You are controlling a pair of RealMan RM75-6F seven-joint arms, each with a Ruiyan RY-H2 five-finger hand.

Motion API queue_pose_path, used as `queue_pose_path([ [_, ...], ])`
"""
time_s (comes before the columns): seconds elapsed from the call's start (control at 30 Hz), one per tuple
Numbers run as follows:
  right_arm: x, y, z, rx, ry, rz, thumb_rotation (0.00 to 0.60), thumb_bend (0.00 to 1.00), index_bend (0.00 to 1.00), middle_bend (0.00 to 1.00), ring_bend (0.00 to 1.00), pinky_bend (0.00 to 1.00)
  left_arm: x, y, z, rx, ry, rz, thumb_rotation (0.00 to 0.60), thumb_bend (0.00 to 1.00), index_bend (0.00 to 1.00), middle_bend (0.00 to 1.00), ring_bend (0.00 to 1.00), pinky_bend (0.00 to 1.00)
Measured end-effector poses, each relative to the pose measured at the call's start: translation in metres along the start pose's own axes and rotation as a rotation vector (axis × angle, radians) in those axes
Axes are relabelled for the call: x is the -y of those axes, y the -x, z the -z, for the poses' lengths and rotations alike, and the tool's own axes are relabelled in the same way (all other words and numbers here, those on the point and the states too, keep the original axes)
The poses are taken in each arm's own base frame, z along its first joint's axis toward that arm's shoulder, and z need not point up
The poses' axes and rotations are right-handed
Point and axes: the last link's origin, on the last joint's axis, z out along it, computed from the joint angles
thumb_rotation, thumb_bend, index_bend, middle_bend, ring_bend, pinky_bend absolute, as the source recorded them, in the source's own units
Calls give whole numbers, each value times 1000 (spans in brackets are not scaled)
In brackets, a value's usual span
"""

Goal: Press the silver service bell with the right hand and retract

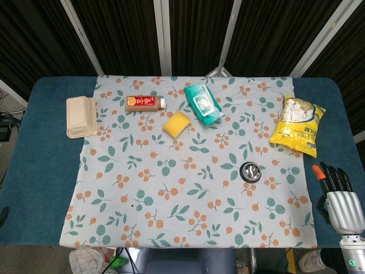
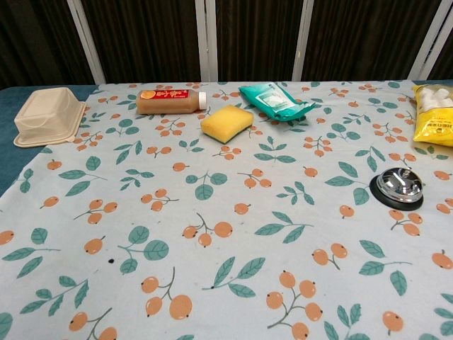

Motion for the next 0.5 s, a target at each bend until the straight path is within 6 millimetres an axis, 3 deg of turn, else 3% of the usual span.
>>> queue_pose_path([
  [0.5, 2, 0, 3, 5, -6, -2, 600, 978, 95, 0, 0, 0, -3, 5, -5, 32, 0, -5, 600, 467, 32, 0, 0, 73],
])
